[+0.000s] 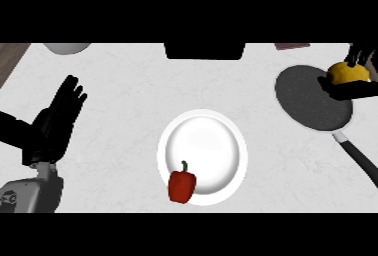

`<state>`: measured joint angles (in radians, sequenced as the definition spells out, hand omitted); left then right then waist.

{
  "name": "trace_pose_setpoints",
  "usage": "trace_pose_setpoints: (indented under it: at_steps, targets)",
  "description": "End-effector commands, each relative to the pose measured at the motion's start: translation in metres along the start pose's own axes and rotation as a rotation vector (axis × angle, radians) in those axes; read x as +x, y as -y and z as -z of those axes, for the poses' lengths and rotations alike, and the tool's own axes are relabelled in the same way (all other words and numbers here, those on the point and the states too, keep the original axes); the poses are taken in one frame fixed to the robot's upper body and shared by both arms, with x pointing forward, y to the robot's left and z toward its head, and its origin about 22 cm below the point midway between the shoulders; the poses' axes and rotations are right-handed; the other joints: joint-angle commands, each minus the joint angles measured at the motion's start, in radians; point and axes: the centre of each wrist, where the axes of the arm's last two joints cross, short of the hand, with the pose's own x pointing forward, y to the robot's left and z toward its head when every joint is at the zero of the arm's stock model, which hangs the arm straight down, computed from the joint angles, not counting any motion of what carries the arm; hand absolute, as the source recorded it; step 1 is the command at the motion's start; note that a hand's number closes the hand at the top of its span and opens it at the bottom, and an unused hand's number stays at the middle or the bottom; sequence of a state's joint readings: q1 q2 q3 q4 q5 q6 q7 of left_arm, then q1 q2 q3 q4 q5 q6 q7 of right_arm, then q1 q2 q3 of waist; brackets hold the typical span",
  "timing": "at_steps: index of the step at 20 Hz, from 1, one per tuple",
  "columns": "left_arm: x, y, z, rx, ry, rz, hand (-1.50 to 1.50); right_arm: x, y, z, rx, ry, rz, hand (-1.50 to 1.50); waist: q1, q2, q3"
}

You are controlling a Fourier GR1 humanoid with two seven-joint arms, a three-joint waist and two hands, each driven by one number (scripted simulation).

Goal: Pick the lemon from the plate and place it in the pan

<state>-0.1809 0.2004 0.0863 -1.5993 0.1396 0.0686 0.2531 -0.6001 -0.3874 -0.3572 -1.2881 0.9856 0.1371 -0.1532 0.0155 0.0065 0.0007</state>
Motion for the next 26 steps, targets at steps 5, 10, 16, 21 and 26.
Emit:
trace_pose_setpoints:
  at_steps: [5,10,16,21,26]
  targets:
    - [-0.013,0.02,0.006,-0.023,0.002,-0.006,0.0,-0.053,-0.051,0.015,0.062,0.054,0.065,1.5,0.015,0.008,0.001]
    - [-0.018,0.011,-0.006,-0.031,-0.011,-0.004,0.0,-0.058,-0.081,0.018,0.112,0.01,-0.018,1.5,0.028,0.008,0.001]
    - [0.008,0.021,0.001,-0.04,0.019,-0.016,0.0,-0.082,-0.087,0.006,0.247,-0.236,0.124,-1.5,0.033,0.011,0.003]
    - [-0.008,0.033,0.004,-0.048,0.012,-0.006,0.0,-0.091,-0.092,-0.001,0.261,-0.164,0.208,-1.5,0.028,0.013,0.003]
    - [0.003,0.025,0.006,-0.039,0.012,-0.023,0.0,-0.112,-0.079,-0.012,0.1,-0.14,0.408,-1.5,0.024,0.012,0.004]
